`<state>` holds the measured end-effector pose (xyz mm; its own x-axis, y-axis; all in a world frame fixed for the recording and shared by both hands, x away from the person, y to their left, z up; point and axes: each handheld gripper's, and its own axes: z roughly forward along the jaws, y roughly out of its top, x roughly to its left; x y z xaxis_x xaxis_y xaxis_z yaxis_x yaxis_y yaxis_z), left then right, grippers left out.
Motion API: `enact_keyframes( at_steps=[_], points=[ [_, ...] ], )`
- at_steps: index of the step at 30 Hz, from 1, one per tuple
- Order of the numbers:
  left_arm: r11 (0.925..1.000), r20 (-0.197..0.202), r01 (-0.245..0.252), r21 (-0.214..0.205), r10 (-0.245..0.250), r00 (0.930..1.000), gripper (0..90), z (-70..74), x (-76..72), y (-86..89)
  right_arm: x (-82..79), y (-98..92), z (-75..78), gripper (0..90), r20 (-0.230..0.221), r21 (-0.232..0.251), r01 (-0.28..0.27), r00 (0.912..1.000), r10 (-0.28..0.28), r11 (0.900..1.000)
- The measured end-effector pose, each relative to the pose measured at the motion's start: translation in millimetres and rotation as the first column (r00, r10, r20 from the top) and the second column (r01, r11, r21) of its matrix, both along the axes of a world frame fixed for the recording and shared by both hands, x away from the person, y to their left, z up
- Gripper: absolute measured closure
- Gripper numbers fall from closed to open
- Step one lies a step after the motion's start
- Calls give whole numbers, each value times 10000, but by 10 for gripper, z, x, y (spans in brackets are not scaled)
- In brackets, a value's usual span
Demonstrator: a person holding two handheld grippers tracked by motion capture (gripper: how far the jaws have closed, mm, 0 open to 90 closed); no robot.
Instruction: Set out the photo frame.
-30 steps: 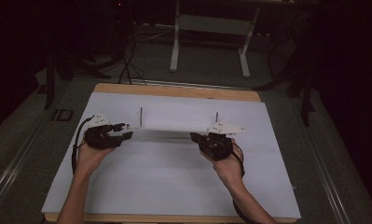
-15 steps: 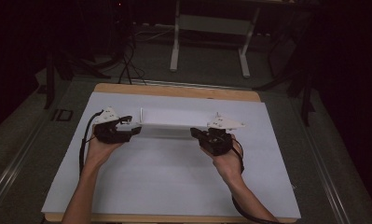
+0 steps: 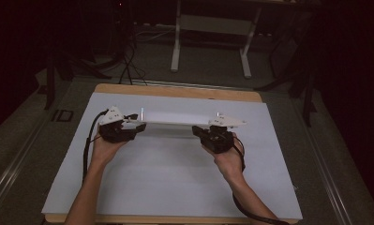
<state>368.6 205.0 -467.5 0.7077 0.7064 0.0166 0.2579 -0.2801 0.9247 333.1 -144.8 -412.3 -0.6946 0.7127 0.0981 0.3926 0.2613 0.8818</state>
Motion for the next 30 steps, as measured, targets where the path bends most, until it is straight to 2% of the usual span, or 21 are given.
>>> enact_keyframes(
  at_steps=[8,14,19,22,24,30],
  points=[
    [9999,100,-37,-139,39,9999,448,-4,22,5,35,-54,9,899,68,-166,165,9998,-164,9997],
    [9997,71,-54,-217,56,10000,451,5,42,9,31,-124,-7,866,226,-480,282,9994,-271,9985],
    [9997,-43,-116,-195,115,9999,455,40,84,9,37,-181,-59,836,155,-796,207,9997,-195,9966],
    [9995,-70,-202,-253,200,9998,456,63,124,5,52,-261,-128,805,107,-1140,175,9998,-164,9933],
    [9992,-8,-264,-307,264,9997,458,61,135,6,68,-306,-159,770,138,-1216,77,9999,-61,9926],
    [9991,-104,-304,-307,300,9995,458,86,170,5,170,-464,-277,717,109,-1342,294,9995,-282,9905]
  ],
)
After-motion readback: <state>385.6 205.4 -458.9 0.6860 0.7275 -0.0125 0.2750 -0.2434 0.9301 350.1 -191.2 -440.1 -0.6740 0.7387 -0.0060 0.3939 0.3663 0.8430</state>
